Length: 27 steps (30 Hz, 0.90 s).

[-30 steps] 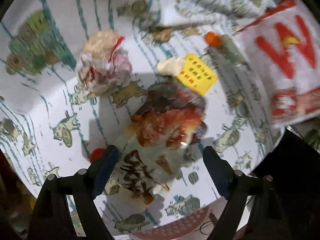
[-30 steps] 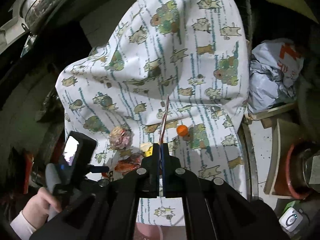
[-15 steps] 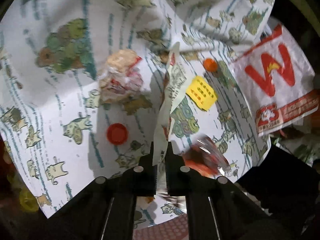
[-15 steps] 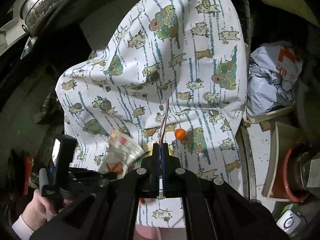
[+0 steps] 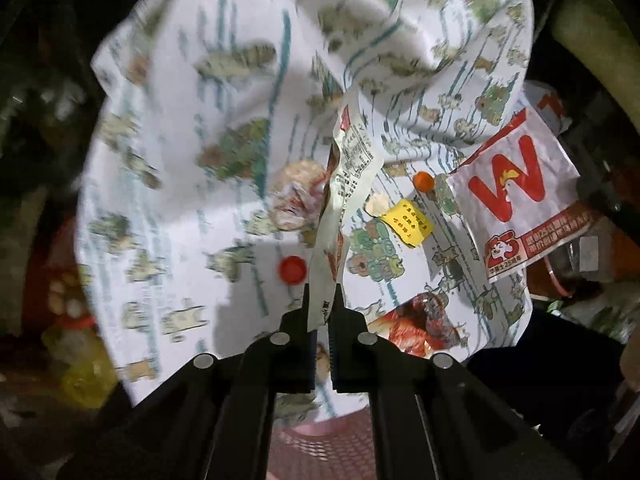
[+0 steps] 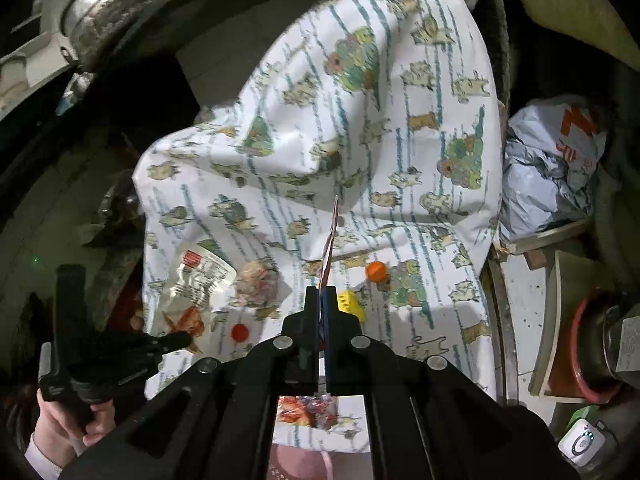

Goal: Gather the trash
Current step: 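Drop the W paper bag into the pink basket with the right tool while the left drops the receipt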

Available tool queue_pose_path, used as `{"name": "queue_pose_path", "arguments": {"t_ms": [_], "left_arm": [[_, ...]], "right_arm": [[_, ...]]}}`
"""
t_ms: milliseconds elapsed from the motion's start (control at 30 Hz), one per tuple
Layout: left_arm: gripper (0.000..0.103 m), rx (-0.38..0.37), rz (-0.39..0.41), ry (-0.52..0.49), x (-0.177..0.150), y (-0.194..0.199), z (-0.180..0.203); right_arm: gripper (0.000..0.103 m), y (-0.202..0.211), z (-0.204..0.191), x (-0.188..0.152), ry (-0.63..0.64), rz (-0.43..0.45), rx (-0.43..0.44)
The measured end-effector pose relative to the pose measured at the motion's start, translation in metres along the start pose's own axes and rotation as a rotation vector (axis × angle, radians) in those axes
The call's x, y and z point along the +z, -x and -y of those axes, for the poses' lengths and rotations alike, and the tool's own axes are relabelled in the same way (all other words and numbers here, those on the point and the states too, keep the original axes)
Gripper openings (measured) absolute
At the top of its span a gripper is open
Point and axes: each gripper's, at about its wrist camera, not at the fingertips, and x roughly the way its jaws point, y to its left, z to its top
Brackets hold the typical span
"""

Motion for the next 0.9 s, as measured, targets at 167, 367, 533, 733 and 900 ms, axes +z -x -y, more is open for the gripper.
{"name": "queue_pose_path", "arguments": {"t_ms": [167, 367, 533, 733, 900], "left_arm": [[0.004, 0.057, 0.057, 0.046, -0.026, 0.047, -0.004], [0.004, 0.037, 0.033, 0.124, -0.075, 0.084, 0.001], [0.004, 0.024, -0.034, 0.156, -0.1, 0.082, -0.007], [0.004, 0.049, -0.107, 0.188, -0.122, 0.067, -0.024], [0.004, 0.039, -0.15, 0.239, -0.129, 0.056, -0.04]], "right_arm": [[0.002, 0.028, -0.03, -0.011, 0.048, 0.041, 0.046], [0.002, 0.062, -0.068, -0.04, 0.111, 0.07, 0.081], [0.002, 0.081, -0.086, -0.073, 0.139, 0.057, 0.09], [0.002, 0.083, -0.104, -0.113, 0.188, -0.037, 0.108], [0.002, 0.06, -0.114, -0.143, 0.228, -0.181, 0.079]]}}
